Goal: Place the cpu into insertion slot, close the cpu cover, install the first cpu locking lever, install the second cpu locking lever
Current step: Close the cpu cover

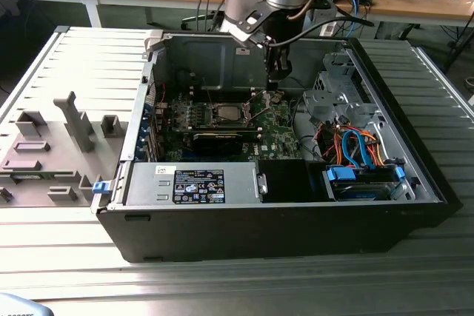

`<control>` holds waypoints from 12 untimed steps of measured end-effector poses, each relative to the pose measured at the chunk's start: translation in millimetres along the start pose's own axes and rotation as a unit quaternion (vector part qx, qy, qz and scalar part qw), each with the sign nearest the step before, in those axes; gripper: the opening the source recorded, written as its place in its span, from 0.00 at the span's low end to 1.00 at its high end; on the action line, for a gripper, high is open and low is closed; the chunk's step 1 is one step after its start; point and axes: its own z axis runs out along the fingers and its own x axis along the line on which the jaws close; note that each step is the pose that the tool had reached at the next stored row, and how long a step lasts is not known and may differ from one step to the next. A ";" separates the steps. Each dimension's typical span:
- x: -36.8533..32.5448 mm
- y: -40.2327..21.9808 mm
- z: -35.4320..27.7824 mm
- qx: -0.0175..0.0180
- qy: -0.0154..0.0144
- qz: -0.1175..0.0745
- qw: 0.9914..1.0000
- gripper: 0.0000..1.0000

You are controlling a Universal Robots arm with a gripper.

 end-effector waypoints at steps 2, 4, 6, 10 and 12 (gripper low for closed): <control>-0.1 1.2 0.4 0.000 0.000 0.000 1.000 0.11; -0.1 1.7 0.6 0.000 0.000 0.000 1.000 0.11; -0.1 2.2 0.9 0.000 0.000 0.000 1.000 0.11; -0.1 3.1 1.5 0.000 0.000 0.000 1.000 0.11; -0.2 3.5 1.7 0.000 0.000 0.000 1.000 0.11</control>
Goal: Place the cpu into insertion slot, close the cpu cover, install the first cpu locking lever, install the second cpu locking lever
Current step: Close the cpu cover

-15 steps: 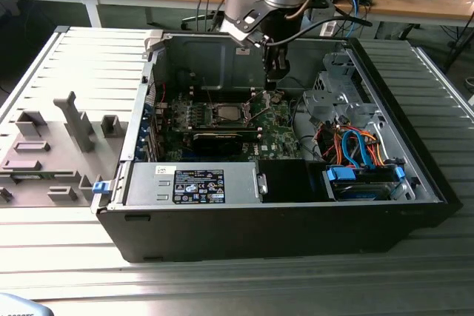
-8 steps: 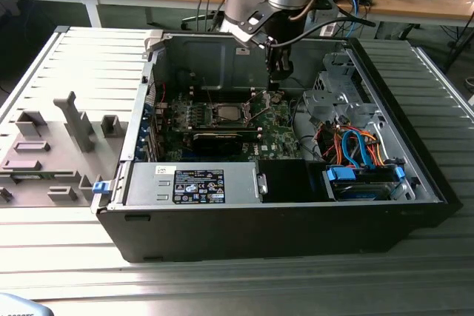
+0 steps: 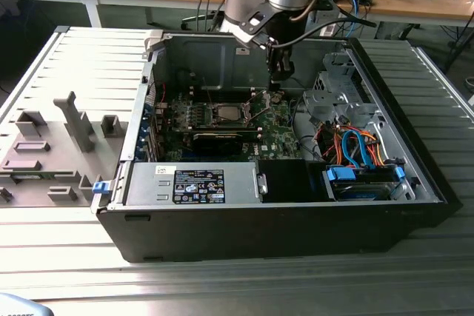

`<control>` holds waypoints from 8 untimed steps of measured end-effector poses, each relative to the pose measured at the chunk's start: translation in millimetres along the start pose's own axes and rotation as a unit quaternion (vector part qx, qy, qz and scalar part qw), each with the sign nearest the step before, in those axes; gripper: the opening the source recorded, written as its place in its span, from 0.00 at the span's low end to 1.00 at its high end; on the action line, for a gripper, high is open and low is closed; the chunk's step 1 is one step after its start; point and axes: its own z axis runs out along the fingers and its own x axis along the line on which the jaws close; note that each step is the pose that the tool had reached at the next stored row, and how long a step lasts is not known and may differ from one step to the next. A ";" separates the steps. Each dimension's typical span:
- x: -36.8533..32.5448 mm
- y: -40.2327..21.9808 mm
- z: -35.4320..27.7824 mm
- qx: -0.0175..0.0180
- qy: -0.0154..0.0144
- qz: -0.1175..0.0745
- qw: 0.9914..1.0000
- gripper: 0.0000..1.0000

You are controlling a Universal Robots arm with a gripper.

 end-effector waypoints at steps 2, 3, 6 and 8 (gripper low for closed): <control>0.0 0.3 0.2 0.000 0.000 0.000 1.000 0.11; 0.0 0.4 0.3 0.000 0.000 0.000 1.000 0.11; 0.0 1.0 0.6 0.000 0.000 0.000 1.000 0.11; -0.1 1.3 0.8 0.000 0.000 0.000 1.000 0.11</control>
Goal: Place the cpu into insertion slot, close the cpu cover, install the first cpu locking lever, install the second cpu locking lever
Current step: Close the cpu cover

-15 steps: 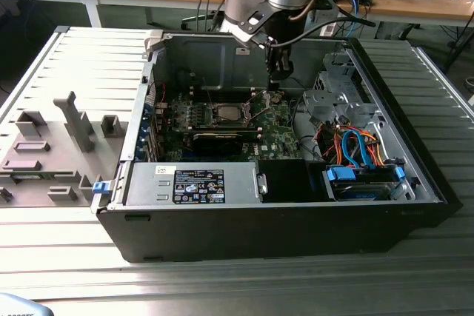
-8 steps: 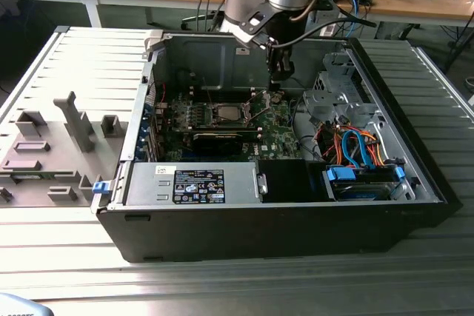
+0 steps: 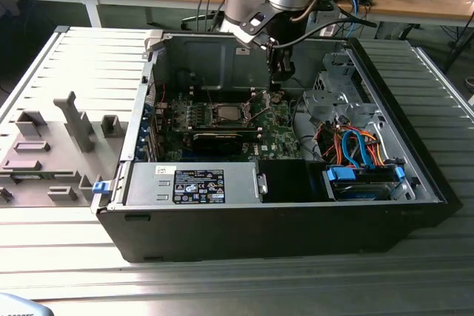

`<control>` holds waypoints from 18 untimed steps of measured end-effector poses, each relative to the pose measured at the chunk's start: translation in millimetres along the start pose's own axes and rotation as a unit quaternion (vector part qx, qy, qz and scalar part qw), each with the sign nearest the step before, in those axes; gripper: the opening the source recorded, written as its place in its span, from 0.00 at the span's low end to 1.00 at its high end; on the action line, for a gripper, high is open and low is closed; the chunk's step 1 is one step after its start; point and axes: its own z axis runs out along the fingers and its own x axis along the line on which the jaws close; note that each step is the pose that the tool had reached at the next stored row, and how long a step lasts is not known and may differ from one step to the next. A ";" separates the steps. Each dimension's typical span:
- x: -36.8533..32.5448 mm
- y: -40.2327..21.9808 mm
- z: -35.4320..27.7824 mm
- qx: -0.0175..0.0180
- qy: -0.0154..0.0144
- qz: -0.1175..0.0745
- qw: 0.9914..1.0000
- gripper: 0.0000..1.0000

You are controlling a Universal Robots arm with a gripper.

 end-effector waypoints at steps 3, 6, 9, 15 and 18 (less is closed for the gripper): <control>0.0 1.1 0.5 0.000 0.000 0.000 1.000 0.11; -0.2 6.4 3.3 0.000 0.000 0.000 1.000 0.11; -0.2 10.2 11.0 0.000 0.000 0.000 1.000 0.11; -0.1 13.6 18.1 0.000 0.000 0.000 1.000 0.11; 0.0 15.4 21.2 0.000 0.000 0.000 1.000 0.11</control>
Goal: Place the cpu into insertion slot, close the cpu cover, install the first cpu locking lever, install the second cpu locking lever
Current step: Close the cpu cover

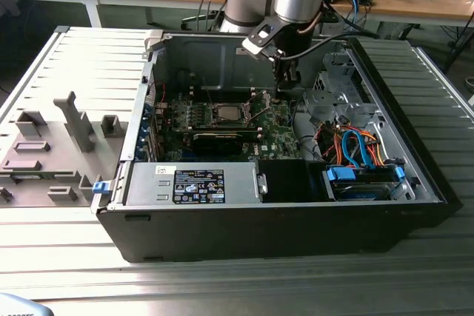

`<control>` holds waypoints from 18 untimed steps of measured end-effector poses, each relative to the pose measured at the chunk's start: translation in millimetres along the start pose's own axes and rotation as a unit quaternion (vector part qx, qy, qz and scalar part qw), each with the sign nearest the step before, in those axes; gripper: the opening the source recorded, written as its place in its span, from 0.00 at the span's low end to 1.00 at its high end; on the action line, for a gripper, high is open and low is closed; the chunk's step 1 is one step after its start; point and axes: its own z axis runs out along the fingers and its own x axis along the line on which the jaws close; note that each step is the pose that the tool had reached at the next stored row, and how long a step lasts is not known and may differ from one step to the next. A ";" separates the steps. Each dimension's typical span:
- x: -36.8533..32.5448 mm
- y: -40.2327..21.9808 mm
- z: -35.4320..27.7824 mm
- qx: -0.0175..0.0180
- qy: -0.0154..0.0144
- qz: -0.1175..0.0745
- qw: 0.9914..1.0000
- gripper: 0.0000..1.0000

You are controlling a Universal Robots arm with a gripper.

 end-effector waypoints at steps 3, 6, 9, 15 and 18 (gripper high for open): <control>0.1 0.5 2.9 0.000 0.000 0.000 1.000 0.11; 0.2 0.6 6.3 0.000 0.000 0.000 1.000 0.11; 0.3 0.5 8.8 0.000 0.000 0.000 1.000 0.11; 0.7 -4.7 10.4 0.000 0.002 0.000 1.000 0.11; 1.0 -9.2 10.3 0.000 0.003 0.000 1.000 0.11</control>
